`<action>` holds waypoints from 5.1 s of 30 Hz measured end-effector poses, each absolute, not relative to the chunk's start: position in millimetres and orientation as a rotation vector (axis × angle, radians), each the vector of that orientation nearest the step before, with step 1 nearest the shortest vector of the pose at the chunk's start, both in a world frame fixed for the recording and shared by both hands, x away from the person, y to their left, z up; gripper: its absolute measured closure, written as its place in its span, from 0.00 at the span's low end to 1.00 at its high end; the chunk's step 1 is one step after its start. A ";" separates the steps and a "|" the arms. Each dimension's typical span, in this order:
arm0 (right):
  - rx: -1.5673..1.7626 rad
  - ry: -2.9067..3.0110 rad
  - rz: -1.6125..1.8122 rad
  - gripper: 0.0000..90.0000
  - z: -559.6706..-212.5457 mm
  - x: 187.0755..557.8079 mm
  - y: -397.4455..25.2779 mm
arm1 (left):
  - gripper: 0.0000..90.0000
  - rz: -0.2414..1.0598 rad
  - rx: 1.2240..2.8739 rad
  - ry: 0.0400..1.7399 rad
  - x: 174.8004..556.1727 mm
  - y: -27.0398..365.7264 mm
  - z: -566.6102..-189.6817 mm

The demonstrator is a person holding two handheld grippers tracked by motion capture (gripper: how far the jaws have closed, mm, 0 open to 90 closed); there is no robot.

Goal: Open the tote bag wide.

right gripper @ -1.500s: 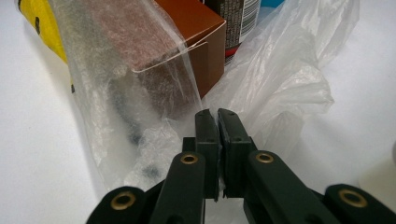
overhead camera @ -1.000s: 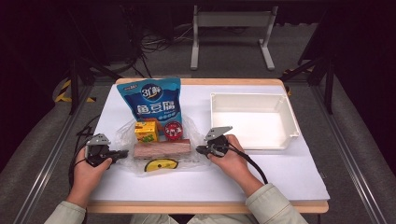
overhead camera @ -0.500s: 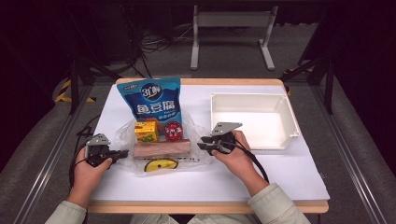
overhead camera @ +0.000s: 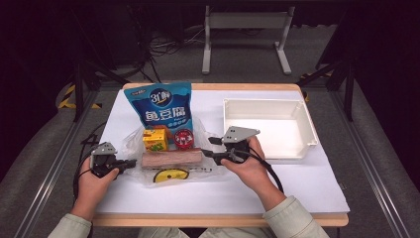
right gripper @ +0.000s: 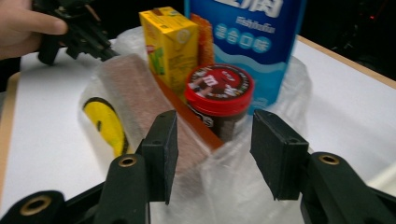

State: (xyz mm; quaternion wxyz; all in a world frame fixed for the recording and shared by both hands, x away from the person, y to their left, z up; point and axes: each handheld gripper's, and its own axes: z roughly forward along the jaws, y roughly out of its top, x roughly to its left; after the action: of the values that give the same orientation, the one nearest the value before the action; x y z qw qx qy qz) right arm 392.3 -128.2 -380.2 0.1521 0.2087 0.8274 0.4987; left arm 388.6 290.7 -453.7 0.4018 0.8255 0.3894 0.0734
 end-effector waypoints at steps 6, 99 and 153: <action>0.495 2.471 1.458 0.59 -384.7 388.2 -110.9 | 0.99 0.184 2.091 0.976 388.5 291.0 -453.6; 0.539 2.872 1.113 1.00 -439.3 378.5 -115.9 | 0.46 0.221 2.032 0.813 374.1 253.1 -417.9; 0.522 2.854 1.113 1.00 -433.8 380.7 -114.0 | 1.00 0.124 2.140 0.826 338.3 273.1 -424.8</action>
State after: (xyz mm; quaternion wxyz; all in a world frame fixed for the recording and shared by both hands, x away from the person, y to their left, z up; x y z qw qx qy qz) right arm 380.7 -114.0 -433.8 0.0172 0.1678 0.9183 0.3582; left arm 338.3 273.1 -424.8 0.4095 0.8498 0.3280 0.0493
